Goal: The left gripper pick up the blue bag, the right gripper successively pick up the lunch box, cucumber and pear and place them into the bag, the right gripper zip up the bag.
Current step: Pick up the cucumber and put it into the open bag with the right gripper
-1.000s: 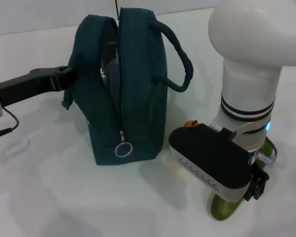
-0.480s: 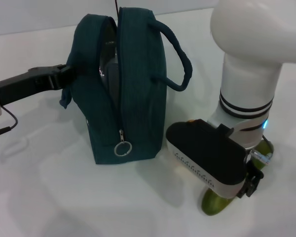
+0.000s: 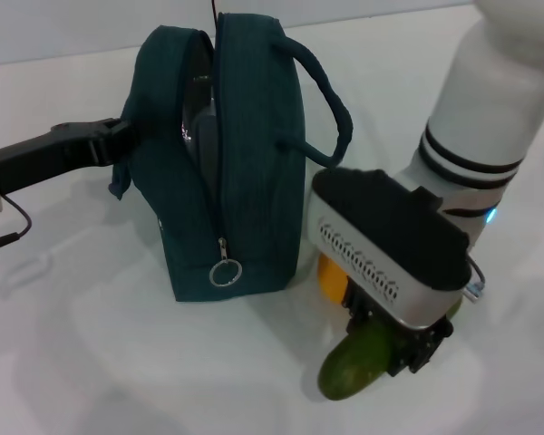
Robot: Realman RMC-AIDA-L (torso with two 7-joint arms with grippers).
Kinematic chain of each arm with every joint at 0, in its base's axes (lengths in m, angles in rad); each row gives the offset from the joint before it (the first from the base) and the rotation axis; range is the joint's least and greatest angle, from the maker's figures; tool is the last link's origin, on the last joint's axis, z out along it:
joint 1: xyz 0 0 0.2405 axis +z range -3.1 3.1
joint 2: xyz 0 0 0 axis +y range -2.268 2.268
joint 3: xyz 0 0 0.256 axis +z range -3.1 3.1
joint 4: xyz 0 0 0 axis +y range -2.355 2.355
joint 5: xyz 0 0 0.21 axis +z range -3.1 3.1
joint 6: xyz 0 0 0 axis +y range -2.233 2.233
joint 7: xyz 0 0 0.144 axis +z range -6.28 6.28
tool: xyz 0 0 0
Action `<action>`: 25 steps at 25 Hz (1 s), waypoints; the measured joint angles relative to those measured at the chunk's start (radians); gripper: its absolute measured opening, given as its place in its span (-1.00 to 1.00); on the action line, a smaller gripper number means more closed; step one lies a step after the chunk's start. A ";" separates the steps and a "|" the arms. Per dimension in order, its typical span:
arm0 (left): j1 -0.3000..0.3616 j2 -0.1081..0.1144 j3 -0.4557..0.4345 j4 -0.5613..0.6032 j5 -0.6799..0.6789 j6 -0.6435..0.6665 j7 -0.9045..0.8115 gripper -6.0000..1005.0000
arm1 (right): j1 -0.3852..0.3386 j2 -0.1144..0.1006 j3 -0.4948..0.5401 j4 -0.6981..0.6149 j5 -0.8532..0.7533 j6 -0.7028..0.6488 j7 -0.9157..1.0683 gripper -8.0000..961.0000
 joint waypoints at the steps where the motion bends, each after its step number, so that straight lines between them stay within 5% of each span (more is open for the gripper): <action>1: 0.000 0.000 0.000 0.001 0.000 0.000 0.000 -0.88 | -0.008 0.000 0.013 -0.004 0.009 0.002 -0.005 0.15; 25: -0.001 -0.002 0.000 0.009 -0.005 0.001 0.033 -0.87 | -0.186 -0.006 0.372 -0.065 0.488 0.105 -0.131 0.15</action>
